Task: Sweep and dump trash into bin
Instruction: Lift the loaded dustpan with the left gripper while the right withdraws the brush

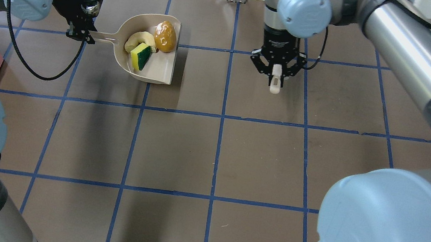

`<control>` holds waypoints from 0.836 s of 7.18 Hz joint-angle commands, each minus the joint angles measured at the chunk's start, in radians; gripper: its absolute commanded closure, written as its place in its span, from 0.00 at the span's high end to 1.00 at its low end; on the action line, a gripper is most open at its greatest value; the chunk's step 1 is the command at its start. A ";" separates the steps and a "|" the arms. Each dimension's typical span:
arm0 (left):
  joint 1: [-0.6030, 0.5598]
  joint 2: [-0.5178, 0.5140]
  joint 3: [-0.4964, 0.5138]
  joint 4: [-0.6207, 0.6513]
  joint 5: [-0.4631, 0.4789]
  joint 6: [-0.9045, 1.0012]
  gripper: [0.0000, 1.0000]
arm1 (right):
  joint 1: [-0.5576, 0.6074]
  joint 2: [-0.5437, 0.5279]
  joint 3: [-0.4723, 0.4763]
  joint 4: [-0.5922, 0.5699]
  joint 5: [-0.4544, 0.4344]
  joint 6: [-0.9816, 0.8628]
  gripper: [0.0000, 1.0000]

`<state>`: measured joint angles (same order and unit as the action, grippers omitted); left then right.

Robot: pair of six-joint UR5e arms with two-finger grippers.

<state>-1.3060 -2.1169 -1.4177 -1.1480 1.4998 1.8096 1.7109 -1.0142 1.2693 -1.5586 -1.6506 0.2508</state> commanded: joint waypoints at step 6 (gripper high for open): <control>0.379 0.121 0.061 -0.327 -0.131 0.483 0.00 | -0.497 -0.141 0.355 -0.292 -0.028 -0.658 0.00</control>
<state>-1.0011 -2.0048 -1.3862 -1.4044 1.3959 2.2129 1.2376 -1.1580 1.5940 -1.7961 -1.6748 -0.3490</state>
